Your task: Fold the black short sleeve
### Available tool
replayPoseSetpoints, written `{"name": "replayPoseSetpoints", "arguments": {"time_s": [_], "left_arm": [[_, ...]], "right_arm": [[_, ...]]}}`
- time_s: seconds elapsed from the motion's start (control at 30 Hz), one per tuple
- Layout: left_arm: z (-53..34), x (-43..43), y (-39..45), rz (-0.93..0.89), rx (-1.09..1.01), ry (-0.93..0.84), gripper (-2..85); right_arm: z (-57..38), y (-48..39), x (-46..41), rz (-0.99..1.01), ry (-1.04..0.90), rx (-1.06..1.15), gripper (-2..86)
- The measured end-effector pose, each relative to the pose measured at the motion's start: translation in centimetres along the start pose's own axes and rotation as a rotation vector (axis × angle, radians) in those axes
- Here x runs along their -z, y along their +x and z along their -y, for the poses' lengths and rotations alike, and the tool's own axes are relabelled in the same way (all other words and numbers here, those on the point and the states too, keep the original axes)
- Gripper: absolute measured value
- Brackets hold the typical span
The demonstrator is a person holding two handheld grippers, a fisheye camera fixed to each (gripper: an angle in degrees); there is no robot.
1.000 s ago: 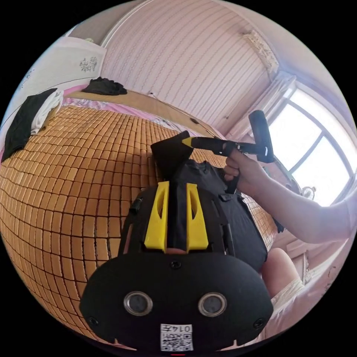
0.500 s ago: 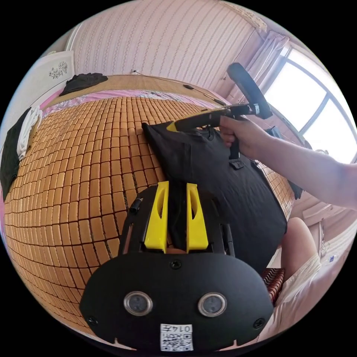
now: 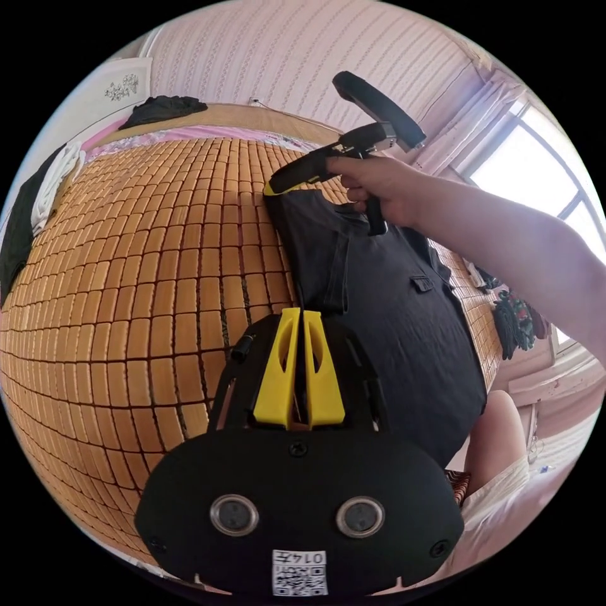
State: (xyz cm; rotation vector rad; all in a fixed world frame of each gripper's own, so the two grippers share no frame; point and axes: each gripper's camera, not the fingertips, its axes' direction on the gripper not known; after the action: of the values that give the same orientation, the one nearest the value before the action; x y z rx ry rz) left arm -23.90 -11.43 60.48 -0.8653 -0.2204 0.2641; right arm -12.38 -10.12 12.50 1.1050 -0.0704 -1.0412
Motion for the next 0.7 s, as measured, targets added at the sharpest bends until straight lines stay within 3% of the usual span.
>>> {"name": "replayPoseSetpoints", "arguments": {"time_s": [0.2,0.3,0.37,0.47,0.7], "left_arm": [[1.1,2.2,1.3,0.031,0.028,-0.001,3.6],[1.8,4.0,2.7,0.012,0.006,0.031,4.2],[3.1,4.6,4.5,0.004,-0.06,0.029,4.2],[6.3,4.7,8.4,-0.007,-0.17,0.038,4.2],[16.5,-0.1,20.8,-0.207,-0.393,-0.049,5.0]], "right_arm": [[-8.4,3.1,6.6,-0.028,0.238,-0.071,6.4],[-17.3,4.2,10.0,-0.169,0.356,-0.107,6.4],[-25.1,5.6,11.0,-0.319,0.348,-0.188,6.5],[-34.0,8.0,11.0,-0.389,0.266,-0.316,6.9],[-44.8,10.8,8.8,-0.324,0.218,-0.465,9.3]]}}
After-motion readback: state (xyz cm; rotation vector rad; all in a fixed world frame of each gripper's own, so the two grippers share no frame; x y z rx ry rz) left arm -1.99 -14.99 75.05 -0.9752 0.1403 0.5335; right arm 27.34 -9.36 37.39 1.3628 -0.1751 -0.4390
